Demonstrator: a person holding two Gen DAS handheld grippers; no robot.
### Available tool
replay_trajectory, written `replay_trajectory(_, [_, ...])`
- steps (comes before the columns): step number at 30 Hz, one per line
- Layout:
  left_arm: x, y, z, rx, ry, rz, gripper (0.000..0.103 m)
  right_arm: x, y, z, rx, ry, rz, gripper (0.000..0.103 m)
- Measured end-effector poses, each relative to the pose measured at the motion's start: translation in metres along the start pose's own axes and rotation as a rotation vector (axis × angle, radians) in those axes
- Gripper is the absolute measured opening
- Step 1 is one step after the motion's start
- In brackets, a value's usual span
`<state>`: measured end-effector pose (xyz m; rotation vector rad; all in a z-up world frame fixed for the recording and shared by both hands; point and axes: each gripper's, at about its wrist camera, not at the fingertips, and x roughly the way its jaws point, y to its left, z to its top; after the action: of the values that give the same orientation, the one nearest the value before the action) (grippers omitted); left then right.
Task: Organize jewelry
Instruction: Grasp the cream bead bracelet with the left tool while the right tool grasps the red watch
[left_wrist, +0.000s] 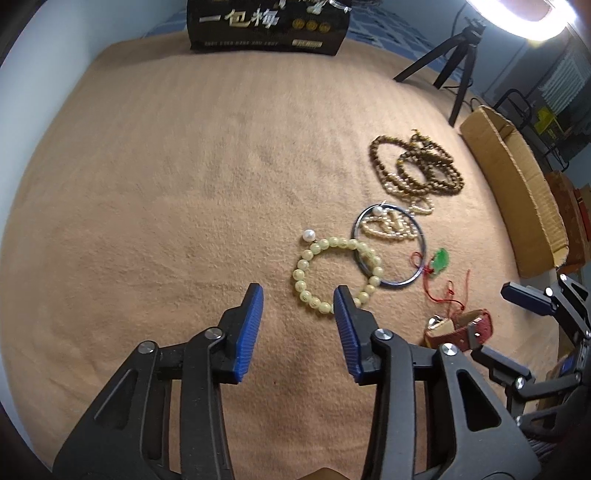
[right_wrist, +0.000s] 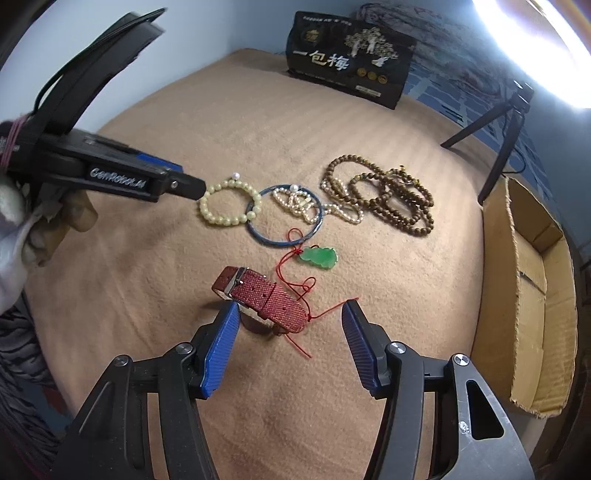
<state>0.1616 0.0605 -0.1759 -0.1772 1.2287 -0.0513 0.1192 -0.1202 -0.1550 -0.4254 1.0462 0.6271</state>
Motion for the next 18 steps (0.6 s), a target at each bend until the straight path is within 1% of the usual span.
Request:
replay_trajectory(2, [0.008,0.001,0.001,-0.007,0.016,-0.003,0.039,0.004,0.003,0.0,-0.014,0.007,0.001,0.056])
replay_trajectory(5, [0.017,-0.001,0.003,-0.005,0.03,-0.001,0.036,0.007,0.005,0.002,-0.02,0.009,0.011,0.056])
replay_trajectory(9, [0.028,-0.003,0.006,-0.01,0.045,-0.003,0.036,0.01,0.008,0.004,-0.025,0.013,0.019,0.056])
replay_trajectory(10, [0.029,-0.003,0.007,-0.009,0.044,-0.002,0.036,0.011,0.008,0.004,-0.021,0.014,0.025,0.054])
replay_trajectory(11, [0.03,-0.004,0.008,-0.009,0.042,-0.003,0.035,0.011,0.008,0.004,-0.018,0.015,0.033,0.046])
replay_trajectory(12, [0.031,-0.004,0.01,-0.011,0.04,-0.004,0.031,0.012,0.007,0.004,-0.013,0.018,0.041,0.041])
replay_trajectory(13, [0.032,-0.003,0.01,-0.012,0.039,-0.004,0.029,0.012,0.006,0.005,-0.005,0.019,0.046,0.039])
replay_trajectory(15, [0.033,-0.002,0.012,-0.015,0.038,-0.007,0.021,0.012,0.004,0.004,0.012,0.02,0.052,0.029])
replay_trajectory(16, [0.034,-0.001,0.013,-0.018,0.037,-0.007,0.019,0.011,0.002,0.004,0.021,0.02,0.057,0.026])
replay_trajectory(17, [0.035,0.0,0.015,-0.021,0.038,-0.011,0.016,0.011,0.0,0.004,0.037,0.021,0.07,0.023])
replay_trajectory(18, [0.035,0.002,0.016,-0.024,0.038,-0.015,0.012,0.011,-0.003,0.003,0.052,0.021,0.081,0.022])
